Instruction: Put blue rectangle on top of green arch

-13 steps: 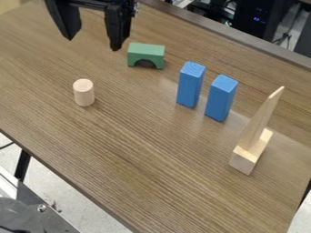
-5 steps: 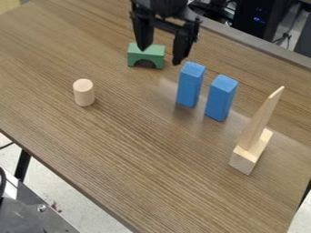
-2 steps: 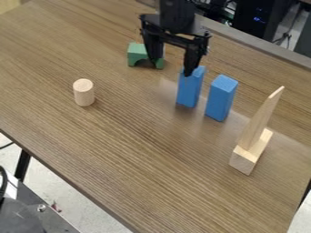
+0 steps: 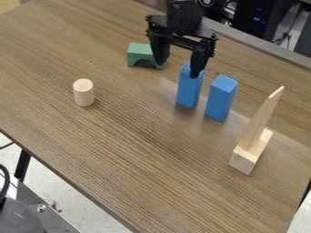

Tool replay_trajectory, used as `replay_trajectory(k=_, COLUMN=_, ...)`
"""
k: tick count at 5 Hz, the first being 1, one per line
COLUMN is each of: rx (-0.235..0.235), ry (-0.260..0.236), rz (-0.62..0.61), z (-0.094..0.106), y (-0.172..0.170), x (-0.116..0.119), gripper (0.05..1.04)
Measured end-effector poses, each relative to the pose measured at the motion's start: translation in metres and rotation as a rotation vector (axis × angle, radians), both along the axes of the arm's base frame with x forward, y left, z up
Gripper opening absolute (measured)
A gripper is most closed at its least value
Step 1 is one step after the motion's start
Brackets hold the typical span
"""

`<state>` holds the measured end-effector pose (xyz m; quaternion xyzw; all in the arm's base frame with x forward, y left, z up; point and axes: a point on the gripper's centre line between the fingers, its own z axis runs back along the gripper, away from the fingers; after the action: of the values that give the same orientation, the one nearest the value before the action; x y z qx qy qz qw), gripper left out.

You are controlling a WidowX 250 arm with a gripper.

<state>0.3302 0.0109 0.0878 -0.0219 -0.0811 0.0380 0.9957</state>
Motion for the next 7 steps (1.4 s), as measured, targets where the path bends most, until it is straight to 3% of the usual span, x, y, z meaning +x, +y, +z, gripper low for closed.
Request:
replay_trajectory(k=5, rx=0.008, ry=0.025, rz=0.012, z=-0.019, y=-0.007, x=0.015, gripper=0.967)
replay_trajectory(k=6, rx=0.026, ry=0.032, rz=0.010, z=-0.026, y=-0.004, x=0.016, gripper=0.693)
replay_trajectory(k=7, rx=0.036, ry=0.015, rz=0.005, z=-0.020, y=-0.002, x=0.022, gripper=0.588)
